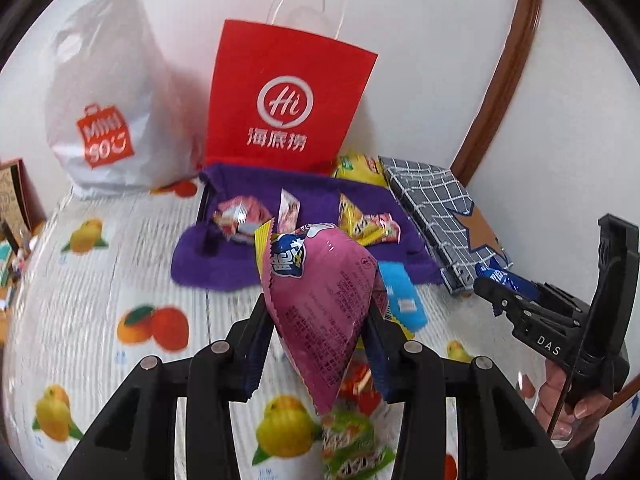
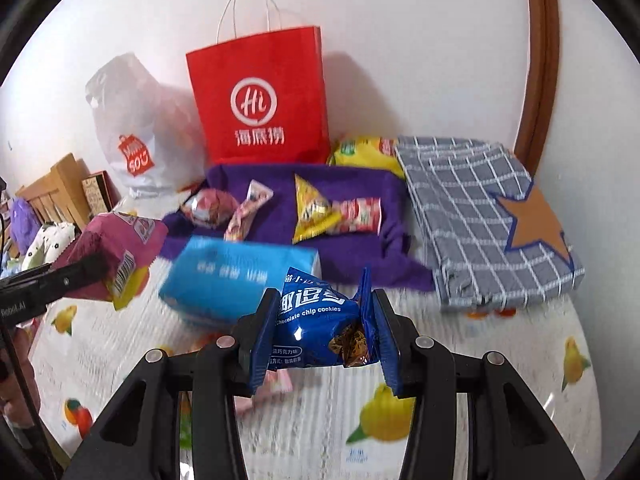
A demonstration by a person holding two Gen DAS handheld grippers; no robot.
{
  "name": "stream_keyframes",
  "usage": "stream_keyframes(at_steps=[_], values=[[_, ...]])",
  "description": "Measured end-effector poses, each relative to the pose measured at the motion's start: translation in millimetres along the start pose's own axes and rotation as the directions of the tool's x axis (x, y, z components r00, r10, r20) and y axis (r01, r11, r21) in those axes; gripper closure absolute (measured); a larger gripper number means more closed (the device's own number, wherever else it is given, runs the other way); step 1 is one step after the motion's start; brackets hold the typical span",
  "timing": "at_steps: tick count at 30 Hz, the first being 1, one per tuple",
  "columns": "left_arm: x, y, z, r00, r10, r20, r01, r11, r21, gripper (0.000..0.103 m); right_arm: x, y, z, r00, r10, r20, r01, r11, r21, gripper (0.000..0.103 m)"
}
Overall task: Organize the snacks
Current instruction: 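Lift and carry the pink bag and blue cookie packet toward the purple towel, then lower the pink bag and blue cookie packet onto the purple towel with both tools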
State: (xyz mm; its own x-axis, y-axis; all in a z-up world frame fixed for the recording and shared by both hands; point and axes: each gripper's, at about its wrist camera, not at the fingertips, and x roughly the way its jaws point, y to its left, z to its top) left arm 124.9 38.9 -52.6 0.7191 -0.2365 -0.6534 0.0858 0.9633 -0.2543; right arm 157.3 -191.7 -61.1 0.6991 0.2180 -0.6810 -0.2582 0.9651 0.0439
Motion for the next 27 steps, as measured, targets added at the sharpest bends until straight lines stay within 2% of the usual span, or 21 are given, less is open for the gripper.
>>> stream_keyframes(at_steps=[11,21,27], values=[[22.7,-2.5,63.6,0.999,0.016,0.028,-0.016,1.0,0.017,0.062,34.1,3.5,65.4,1.0,-0.016,0.017,0.017,1.0,-0.013,0.058],[65.1,3.9,116.1,0.999,0.009,0.036,-0.01,1.0,0.015,0.062,72.4,3.0,117.5,0.999,-0.022,0.032,0.023,1.0,-0.005,0.058],[97.8,1.2,141.0,0.997,0.065,0.037,-0.067,0.995,0.067,0.062,91.9,3.0,145.4,0.999,0.0,0.051,-0.001,1.0,0.009,0.058]])
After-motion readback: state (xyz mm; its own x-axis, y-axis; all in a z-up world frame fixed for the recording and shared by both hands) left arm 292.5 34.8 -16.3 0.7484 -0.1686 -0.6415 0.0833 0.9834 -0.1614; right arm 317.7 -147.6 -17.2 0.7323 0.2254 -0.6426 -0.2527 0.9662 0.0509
